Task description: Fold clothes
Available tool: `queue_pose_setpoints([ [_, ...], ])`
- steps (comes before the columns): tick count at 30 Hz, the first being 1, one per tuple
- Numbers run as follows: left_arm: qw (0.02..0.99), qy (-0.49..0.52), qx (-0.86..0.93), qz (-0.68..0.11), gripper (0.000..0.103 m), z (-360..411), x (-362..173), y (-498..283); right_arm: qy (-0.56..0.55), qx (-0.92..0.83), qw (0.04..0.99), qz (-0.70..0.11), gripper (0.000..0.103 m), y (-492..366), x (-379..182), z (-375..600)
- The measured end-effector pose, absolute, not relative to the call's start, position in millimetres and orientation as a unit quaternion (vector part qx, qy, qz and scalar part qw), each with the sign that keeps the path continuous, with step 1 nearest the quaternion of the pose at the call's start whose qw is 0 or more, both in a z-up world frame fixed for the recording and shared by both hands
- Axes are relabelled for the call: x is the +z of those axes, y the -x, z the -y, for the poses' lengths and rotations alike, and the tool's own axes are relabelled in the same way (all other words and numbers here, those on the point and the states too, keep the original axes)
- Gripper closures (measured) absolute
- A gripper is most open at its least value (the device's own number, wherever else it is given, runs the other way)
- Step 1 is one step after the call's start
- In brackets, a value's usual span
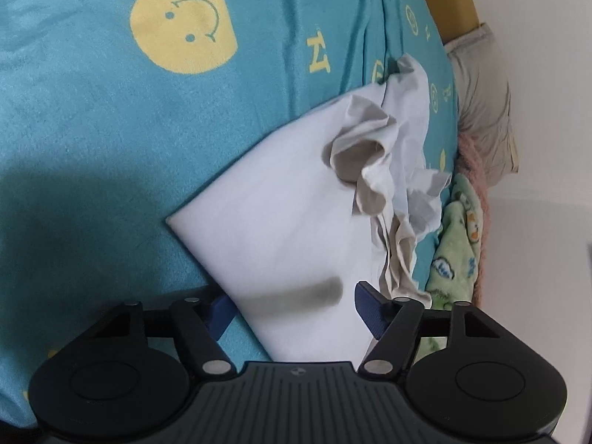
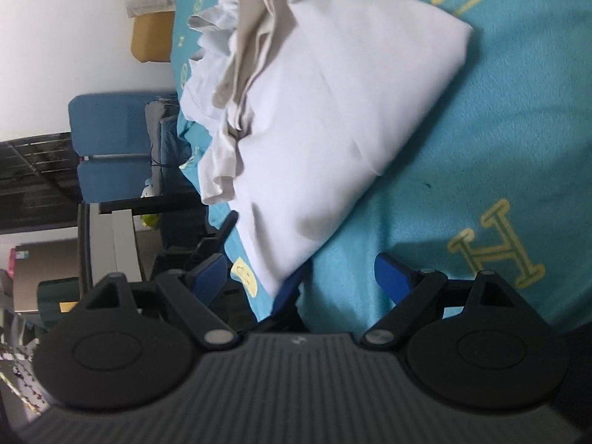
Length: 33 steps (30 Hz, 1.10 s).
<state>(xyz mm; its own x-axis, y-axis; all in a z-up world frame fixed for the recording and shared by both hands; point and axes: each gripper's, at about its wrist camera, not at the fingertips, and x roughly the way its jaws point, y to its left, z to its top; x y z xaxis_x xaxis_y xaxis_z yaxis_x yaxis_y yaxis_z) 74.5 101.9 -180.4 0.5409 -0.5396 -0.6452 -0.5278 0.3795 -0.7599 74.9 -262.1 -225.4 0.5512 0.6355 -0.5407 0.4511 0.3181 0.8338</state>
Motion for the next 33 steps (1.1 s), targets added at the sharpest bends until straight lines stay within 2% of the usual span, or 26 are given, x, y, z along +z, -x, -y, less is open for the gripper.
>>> queue_pose_setpoints([
  [2, 0.671, 0.579, 0.015, -0.463, 0.046, -108.8, -182.9, -69.3, -0.598, 0.089, 0.653, -0.457, 0.013, -80.7, -229.5, 261.3],
  [4, 0.668, 0.594, 0.033, -0.448, 0.071, -114.8, -184.4, -64.0, -0.624, 0.114, 0.633, -0.444, 0.015, -87.6, -232.8, 259.0],
  [5, 0.674, 0.592, 0.031, -0.441, 0.077, -115.1, -181.1, -62.8, -0.626, 0.117, 0.635, -0.437, 0.014, -89.0, -231.2, 257.5],
  [6, 0.682, 0.591, 0.022, -0.431, 0.088, -114.1, -175.9, -62.4, -0.628, 0.121, 0.637, -0.430, 0.014, -90.3, -230.1, 256.2],
  [7, 0.689, 0.589, 0.014, -0.421, 0.096, -113.1, -170.8, -62.0, -0.629, 0.125, 0.639, -0.425, 0.014, -91.4, -230.7, 256.2],
  [8, 0.696, 0.588, 0.005, -0.412, 0.096, -112.2, -165.7, -61.7, -0.631, 0.127, 0.639, -0.421, 0.014, -92.3, -232.0, 256.5],
  [11, 0.715, 0.586, -0.019, -0.380, 0.097, -109.6, -150.5, -60.2, -0.649, 0.103, 0.622, -0.425, 0.013, -92.6, -242.6, 261.7],
  [14, 0.724, 0.597, -0.029, -0.344, 0.098, -109.2, -137.5, -57.4, -0.636, 0.058, 0.646, -0.418, 0.015, -89.0, -240.0, 269.7],
  [16, 0.722, 0.605, -0.020, -0.336, 0.098, -112.4, -137.2, -54.7, -0.631, 0.027, 0.665, -0.397, 0.030, -85.6, -234.2, 278.6],
  [18, 0.716, 0.610, -0.005, -0.340, 0.098, -115.5, -141.5, -53.2, -0.627, -0.009, 0.680, -0.380, 0.037, -82.7, -229.6, 288.9],
  [19, 0.713, 0.611, 0.003, -0.345, 0.098, -116.1, -144.2, -52.9, -0.622, -0.024, 0.687, -0.375, 0.048, -81.7, -228.0, 293.2],
  [20, 0.710, 0.611, 0.010, -0.351, 0.098, -116.1, -147.0, -52.7, -0.618, -0.039, 0.692, -0.371, 0.064, -81.0, -226.5, 297.3],
  [22, 0.703, 0.612, 0.023, -0.362, 0.098, -116.2, -153.6, -53.4, -0.611, -0.051, 0.698, -0.370, 0.081, -81.3, -226.6, 301.0],
  [23, 0.699, 0.614, 0.028, -0.367, 0.097, -116.4, -157.4, -54.8, -0.607, -0.051, 0.702, -0.370, 0.086, -80.7, -225.8, 302.3],
  [24, 0.696, 0.613, 0.034, -0.373, 0.092, -116.9, -159.9, -55.8, -0.603, -0.051, 0.705, -0.369, 0.087, -80.3, -224.9, 303.5],
  [26, 0.688, 0.604, 0.054, -0.398, 0.072, -118.1, -165.1, -58.7, -0.595, -0.050, 0.714, -0.365, 0.090, -81.1, -221.1, 304.2],
  [27, 0.684, 0.599, 0.065, -0.412, 0.057, -118.7, -167.9, -60.3, -0.591, -0.050, 0.719, -0.363, 0.091, -81.5, -219.2, 304.6],
  [33, 0.667, 0.607, 0.067, -0.426, 0.055, -118.5, -180.2, -72.6, -0.576, -0.042, 0.741, -0.343, 0.093, -82.1, -210.2, 312.0],
])
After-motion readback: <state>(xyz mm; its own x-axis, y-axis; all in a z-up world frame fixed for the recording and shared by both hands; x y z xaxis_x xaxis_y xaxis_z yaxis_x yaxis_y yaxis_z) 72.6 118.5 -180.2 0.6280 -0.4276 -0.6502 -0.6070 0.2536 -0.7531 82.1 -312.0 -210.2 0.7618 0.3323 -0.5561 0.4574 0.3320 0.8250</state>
